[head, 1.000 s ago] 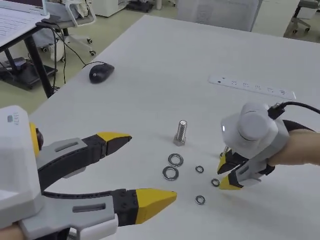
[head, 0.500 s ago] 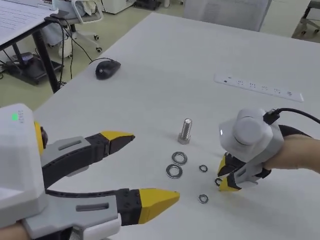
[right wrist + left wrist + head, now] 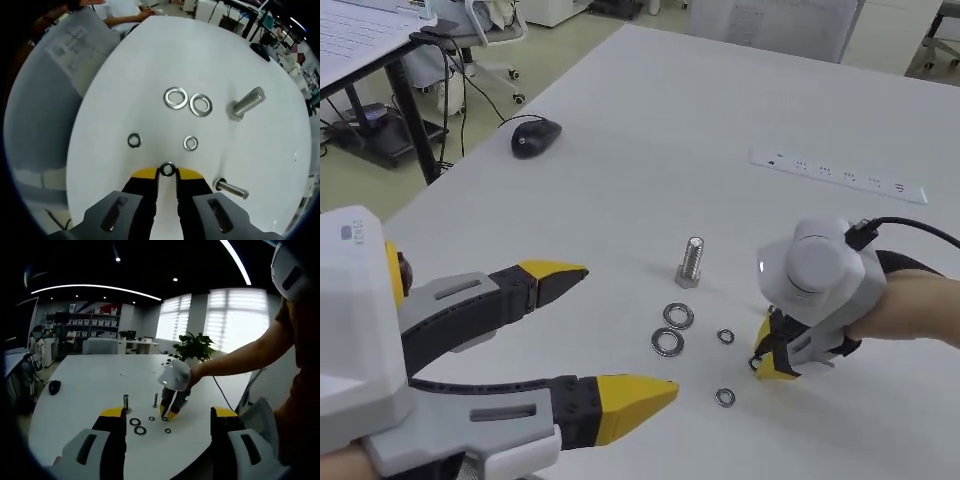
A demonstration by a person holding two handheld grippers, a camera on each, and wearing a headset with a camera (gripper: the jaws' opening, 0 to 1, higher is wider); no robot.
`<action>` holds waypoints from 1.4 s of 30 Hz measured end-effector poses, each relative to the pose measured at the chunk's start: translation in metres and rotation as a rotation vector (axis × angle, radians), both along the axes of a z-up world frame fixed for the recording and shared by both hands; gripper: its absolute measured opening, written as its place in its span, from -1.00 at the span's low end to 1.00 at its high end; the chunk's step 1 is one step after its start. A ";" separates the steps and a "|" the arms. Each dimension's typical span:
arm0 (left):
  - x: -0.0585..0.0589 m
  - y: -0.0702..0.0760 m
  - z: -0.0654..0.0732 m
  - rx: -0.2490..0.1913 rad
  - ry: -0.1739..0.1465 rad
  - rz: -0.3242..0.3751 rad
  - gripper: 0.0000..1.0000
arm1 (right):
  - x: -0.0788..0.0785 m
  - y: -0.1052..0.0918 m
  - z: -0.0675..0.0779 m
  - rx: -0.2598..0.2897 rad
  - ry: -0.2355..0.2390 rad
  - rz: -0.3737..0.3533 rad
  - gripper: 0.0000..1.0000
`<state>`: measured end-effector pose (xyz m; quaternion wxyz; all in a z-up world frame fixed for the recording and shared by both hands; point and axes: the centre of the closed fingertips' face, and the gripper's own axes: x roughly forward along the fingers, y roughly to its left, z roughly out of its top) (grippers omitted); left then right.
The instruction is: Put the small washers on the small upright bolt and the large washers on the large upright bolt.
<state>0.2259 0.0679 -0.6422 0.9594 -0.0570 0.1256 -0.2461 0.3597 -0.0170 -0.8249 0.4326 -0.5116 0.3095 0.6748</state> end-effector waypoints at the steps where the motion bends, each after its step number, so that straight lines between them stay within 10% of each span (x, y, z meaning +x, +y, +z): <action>1: 0.000 0.000 0.000 0.001 0.000 0.000 0.35 | 0.000 0.000 0.000 0.003 -0.004 0.010 -0.71; 12: -0.002 0.000 0.003 0.004 -0.006 -0.002 0.35 | 0.004 0.000 0.002 0.009 -0.006 -0.027 -0.77; 30: 0.001 -0.008 0.004 0.008 -0.008 -0.026 0.35 | 0.053 -0.004 0.074 0.072 -0.092 -0.094 -0.77; 42: 0.004 -0.010 0.001 0.013 0.000 -0.037 0.35 | 0.068 0.006 0.084 0.130 -0.087 -0.141 -0.77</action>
